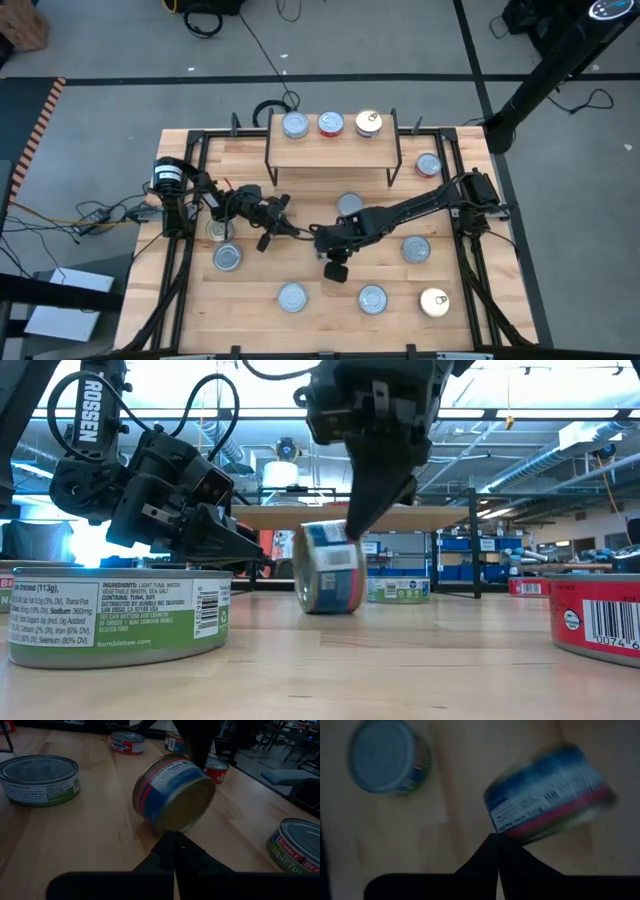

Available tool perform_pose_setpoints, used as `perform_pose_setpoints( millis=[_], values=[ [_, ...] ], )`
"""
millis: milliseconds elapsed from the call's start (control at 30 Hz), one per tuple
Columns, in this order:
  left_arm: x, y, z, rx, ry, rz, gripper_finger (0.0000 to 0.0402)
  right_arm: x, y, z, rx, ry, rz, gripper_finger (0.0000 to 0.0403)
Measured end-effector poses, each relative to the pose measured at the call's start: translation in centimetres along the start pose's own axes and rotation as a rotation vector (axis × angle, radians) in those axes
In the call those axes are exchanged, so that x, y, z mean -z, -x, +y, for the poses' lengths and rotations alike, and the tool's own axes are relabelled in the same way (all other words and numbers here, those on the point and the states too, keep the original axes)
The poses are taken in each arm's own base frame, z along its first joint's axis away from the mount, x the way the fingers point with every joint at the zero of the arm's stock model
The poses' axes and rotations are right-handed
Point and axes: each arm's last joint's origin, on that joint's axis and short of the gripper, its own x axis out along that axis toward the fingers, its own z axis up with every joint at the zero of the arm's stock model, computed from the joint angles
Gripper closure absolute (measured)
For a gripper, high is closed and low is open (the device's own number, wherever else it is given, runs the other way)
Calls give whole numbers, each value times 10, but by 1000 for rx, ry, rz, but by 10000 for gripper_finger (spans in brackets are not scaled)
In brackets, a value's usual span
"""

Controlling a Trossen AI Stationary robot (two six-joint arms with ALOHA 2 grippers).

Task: Stack canned seafood by type on shelf
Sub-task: Stack the blue and pink tuna can on top of the blue and pink tuna can on the shelf

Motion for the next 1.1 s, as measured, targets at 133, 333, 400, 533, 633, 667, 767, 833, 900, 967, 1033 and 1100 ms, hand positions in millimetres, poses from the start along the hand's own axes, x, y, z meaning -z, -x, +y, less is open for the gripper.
perform_pose_setpoints(
  millis=[133, 333, 400, 533, 633, 667, 767, 833, 900, 967, 1033, 1100],
  values=[
    [0, 0, 0, 0, 0, 0, 401, 5, 1, -7, 78, -26, 48, 394],
    [0, 0, 0, 1, 3, 1, 401, 15, 8, -29, 269, -31, 166, 373],
    [0, 0, 0, 1, 3, 1, 401, 15, 9, -31, 270, -1, 179, 364],
    [0, 0, 0, 1, 3, 1, 401, 13, 9, -22, 236, 30, 138, 336],
    [0, 0, 0, 1, 3, 1, 401, 14, 8, -13, 216, 18, 101, 298],
    [0, 0, 0, 1, 3, 1, 401, 14, 7, -10, 208, 11, 86, 284],
    [0, 0, 0, 1, 3, 1, 401, 15, 6, -1, 200, -14, 47, 235],
    [0, 0, 0, 1, 3, 1, 401, 17, 6, 3, 210, -24, 23, 200],
    [0, 0, 0, 1, 3, 1, 401, 18, 6, 7, 240, -31, -6, 167],
    [0, 0, 0, 1, 3, 1, 401, 18, 6, 8, 280, -46, -38, 135],
    [0, 0, 0, 1, 3, 1, 401, 18, 6, 8, 318, -56, -68, 106],
    [0, 0, 0, 1, 3, 1, 401, 17, 7, 8, 341, -72, -94, 81]
  ],
)
